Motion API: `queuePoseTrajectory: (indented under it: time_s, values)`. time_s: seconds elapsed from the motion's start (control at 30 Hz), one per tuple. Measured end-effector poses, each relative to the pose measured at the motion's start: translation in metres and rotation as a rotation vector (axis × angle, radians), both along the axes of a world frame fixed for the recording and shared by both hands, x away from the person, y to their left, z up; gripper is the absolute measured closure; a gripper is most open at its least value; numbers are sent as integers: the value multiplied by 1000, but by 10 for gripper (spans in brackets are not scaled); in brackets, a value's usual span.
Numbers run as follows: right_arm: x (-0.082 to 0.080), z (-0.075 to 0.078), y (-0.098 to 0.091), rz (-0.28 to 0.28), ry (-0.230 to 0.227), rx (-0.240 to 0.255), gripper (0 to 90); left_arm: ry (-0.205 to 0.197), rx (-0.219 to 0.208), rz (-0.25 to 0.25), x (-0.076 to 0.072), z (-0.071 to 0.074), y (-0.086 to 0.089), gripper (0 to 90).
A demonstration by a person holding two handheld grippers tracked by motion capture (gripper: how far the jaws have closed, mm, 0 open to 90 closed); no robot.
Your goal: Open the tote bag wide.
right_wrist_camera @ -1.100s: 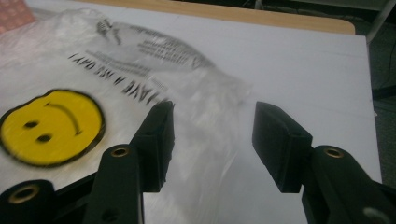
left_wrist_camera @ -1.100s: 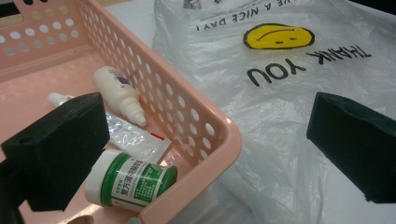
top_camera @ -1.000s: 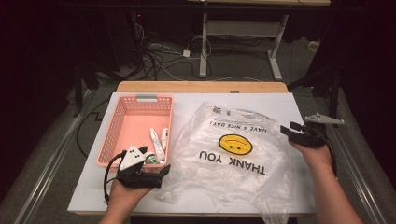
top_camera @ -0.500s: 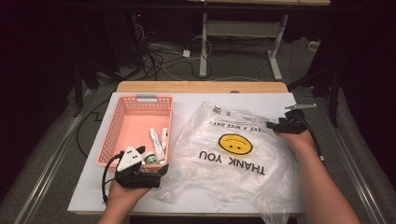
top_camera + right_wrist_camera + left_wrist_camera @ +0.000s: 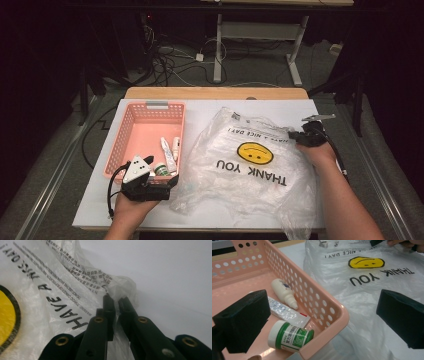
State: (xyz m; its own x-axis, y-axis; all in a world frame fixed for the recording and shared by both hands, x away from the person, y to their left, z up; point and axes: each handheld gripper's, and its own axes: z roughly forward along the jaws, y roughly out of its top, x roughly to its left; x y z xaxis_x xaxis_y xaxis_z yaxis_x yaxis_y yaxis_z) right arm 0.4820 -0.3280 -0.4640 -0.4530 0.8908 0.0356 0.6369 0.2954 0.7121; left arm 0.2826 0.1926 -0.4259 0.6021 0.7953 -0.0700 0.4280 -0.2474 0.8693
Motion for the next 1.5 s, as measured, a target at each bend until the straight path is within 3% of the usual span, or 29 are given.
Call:
queuePoseTrajectory:
  time_s: [0.13,0.27,0.5,0.63,0.83,1.0,1.07,1.1,1.13,1.23,1.37,1.5]
  values:
    - [0,9,-15,-81,-58,7,876,0,-5,-4,0,0,-2,0]
    - [2,15,-38,-163,-83,15,874,1,-4,-11,-1,0,-4,0]
    - [-3,16,-74,-276,-75,43,871,1,-3,-4,1,0,-1,0]
    - [-27,11,-84,-332,-70,52,870,1,4,-2,3,-1,0,0]
    - [-55,8,-78,-320,-86,56,842,10,-28,8,6,-1,1,0]
    - [-61,10,-71,-310,-102,46,820,1,-17,-1,5,0,-2,0]
    - [-62,11,-69,-311,-102,46,671,2,-16,-2,5,0,-1,0]
    - [-62,11,-69,-311,-102,46,671,2,-21,-4,5,0,-1,0]
    - [-64,15,-68,-314,-113,37,550,-4,-20,-7,6,0,1,0]
    - [-69,19,-70,-315,-120,53,482,-10,-30,-12,7,0,3,0]
    - [-95,34,-70,-258,-185,80,433,-1,-37,-11,10,-1,4,0]
    - [-121,39,-58,-155,-203,89,442,-6,-38,-15,9,-1,3,0]
